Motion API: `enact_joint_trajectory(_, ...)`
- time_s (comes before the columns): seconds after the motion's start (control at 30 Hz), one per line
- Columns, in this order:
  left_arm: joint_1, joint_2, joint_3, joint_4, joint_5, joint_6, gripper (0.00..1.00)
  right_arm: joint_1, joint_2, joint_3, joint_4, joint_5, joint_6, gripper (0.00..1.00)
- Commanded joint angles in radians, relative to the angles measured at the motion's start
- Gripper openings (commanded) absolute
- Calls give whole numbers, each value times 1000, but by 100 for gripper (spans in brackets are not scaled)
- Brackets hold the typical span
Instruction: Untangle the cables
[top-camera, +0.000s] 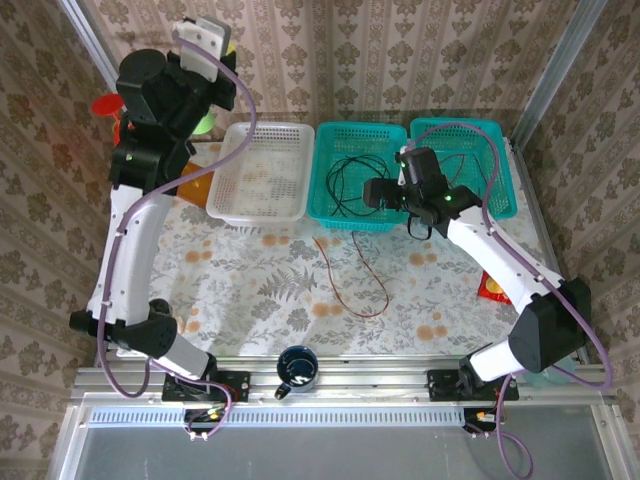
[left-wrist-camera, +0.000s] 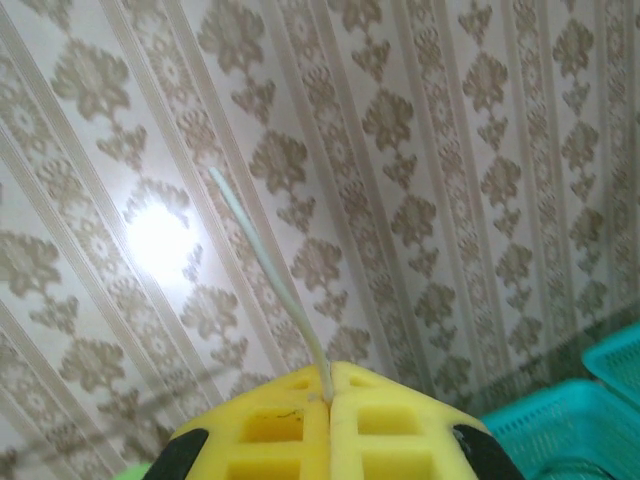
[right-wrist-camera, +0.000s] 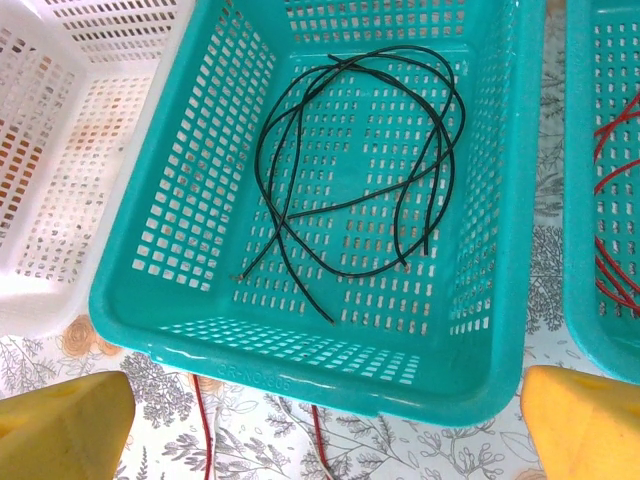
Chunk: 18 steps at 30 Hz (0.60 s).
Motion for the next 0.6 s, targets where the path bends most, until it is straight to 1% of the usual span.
enact_joint_trajectory(0.0, -5, 32, 98, 93, -24, 55, 0, -10, -40, -17, 14, 5, 15, 100)
enact_joint_trajectory(0.1, -5, 70, 133, 86, -45, 102, 0, -12, -49, -11, 5, 4, 13, 100)
enact_joint_trajectory(0.2, 10, 91, 79, 62, -59, 99, 0, -12, -57, -10, -3, 0, 13, 100)
enact_joint_trajectory(0.27, 20, 75, -50, 105, -43, 85, 0, -11, -59, -14, -7, -2, 13, 100)
enact_joint_trajectory(0.33, 22, 56, -206, 185, -39, 85, 0, -12, -59, -21, -11, -2, 13, 100)
enact_joint_trajectory(0.4, 32, 66, -326, 211, -30, 63, 0, -12, -99, -28, -18, -5, 12, 100)
enact_joint_trajectory(0.47, 31, 110, -394, 177, -46, 82, 0, -12, -112, -36, -19, -15, 9, 100)
enact_joint_trajectory(0.57, 21, 222, -440, 85, -121, 113, 0, -12, -143, -53, -15, -30, 8, 100)
